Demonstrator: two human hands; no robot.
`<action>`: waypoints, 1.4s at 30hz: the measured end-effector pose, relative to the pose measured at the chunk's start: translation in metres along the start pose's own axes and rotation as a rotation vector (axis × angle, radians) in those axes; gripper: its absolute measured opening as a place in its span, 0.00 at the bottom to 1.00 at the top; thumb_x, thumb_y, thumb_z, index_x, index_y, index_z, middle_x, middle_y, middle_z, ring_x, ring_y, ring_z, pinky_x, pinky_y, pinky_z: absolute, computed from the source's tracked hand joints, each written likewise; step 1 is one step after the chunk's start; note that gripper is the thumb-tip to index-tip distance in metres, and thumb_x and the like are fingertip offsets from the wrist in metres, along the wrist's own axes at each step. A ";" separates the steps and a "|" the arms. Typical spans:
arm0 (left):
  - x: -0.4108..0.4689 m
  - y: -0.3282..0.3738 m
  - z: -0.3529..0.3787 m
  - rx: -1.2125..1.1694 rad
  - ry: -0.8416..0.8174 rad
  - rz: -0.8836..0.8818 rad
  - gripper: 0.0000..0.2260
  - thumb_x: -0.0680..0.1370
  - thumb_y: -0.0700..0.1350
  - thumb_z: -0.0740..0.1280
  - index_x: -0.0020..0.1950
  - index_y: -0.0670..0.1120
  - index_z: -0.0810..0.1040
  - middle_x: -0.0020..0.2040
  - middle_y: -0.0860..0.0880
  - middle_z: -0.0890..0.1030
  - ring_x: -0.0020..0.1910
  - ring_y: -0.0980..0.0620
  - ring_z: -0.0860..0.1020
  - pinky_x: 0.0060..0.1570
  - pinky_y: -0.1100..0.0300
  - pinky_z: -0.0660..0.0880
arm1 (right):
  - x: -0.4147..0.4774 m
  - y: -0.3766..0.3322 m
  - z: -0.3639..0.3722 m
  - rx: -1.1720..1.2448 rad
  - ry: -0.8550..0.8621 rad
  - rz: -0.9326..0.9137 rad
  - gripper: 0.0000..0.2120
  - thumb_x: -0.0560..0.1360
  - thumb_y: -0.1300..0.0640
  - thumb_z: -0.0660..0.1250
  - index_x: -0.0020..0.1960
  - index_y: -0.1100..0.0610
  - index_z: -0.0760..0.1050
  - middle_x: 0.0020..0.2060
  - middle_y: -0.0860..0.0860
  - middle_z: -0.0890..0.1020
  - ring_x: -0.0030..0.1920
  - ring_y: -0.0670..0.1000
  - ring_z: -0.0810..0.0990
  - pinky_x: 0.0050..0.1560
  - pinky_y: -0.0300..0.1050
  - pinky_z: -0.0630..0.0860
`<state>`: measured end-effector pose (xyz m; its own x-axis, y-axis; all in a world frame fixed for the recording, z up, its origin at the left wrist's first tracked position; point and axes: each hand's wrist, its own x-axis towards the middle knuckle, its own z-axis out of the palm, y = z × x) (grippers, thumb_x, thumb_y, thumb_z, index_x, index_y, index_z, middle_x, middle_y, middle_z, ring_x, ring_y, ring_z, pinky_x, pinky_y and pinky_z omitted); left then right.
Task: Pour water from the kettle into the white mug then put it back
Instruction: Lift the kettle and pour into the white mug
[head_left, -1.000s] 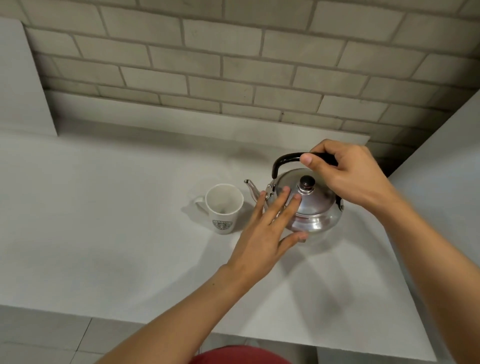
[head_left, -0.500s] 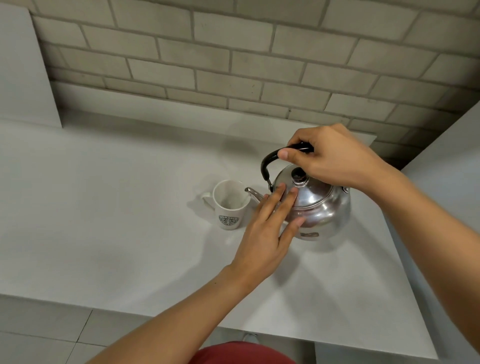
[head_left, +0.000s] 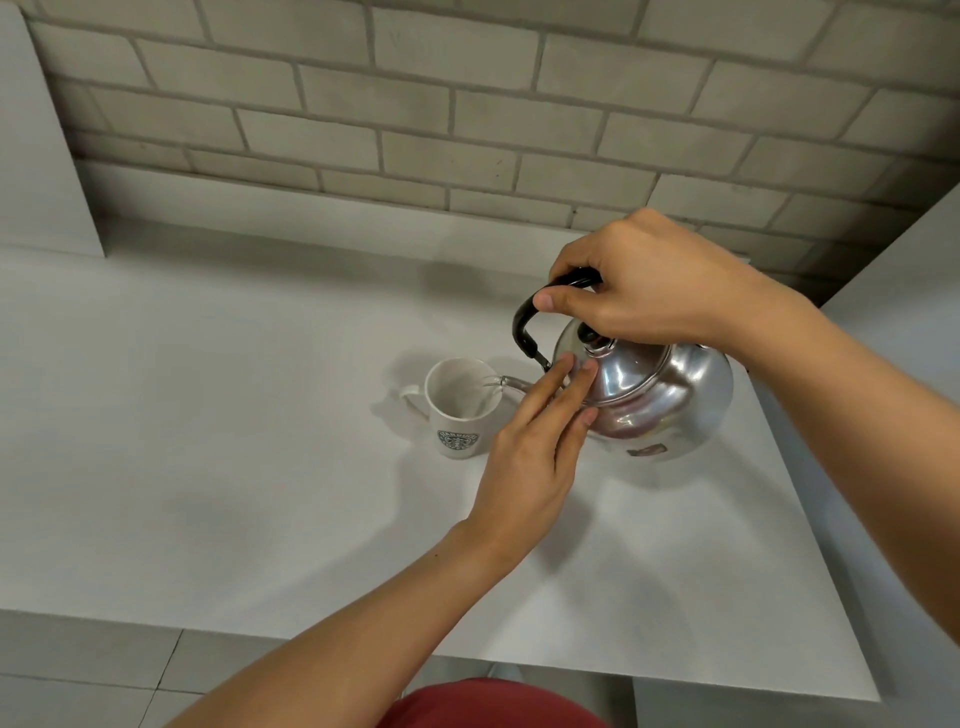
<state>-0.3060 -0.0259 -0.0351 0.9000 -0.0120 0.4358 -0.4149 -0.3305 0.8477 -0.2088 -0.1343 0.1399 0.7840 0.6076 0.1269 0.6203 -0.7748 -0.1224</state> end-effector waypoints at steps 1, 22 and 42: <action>0.000 -0.001 0.001 -0.013 0.005 0.002 0.20 0.86 0.41 0.66 0.78 0.49 0.73 0.80 0.47 0.70 0.78 0.59 0.69 0.73 0.65 0.68 | 0.001 -0.002 -0.001 -0.008 -0.008 -0.003 0.17 0.80 0.40 0.67 0.54 0.52 0.87 0.32 0.43 0.80 0.34 0.45 0.74 0.33 0.37 0.65; 0.006 0.001 0.010 -0.126 0.049 -0.001 0.19 0.85 0.45 0.65 0.77 0.49 0.75 0.78 0.49 0.73 0.78 0.59 0.69 0.67 0.47 0.78 | 0.008 -0.016 -0.022 -0.088 -0.113 -0.006 0.16 0.80 0.40 0.68 0.53 0.49 0.87 0.38 0.51 0.85 0.43 0.55 0.81 0.41 0.52 0.80; 0.011 0.000 0.012 -0.151 0.078 -0.011 0.19 0.85 0.44 0.67 0.77 0.53 0.73 0.78 0.50 0.73 0.77 0.58 0.70 0.67 0.44 0.78 | 0.019 -0.020 -0.026 -0.117 -0.162 -0.028 0.16 0.80 0.41 0.68 0.50 0.53 0.87 0.34 0.51 0.84 0.40 0.55 0.81 0.37 0.49 0.76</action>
<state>-0.2946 -0.0370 -0.0341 0.8941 0.0660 0.4429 -0.4253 -0.1846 0.8860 -0.2069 -0.1112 0.1704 0.7662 0.6418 -0.0329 0.6420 -0.7667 -0.0047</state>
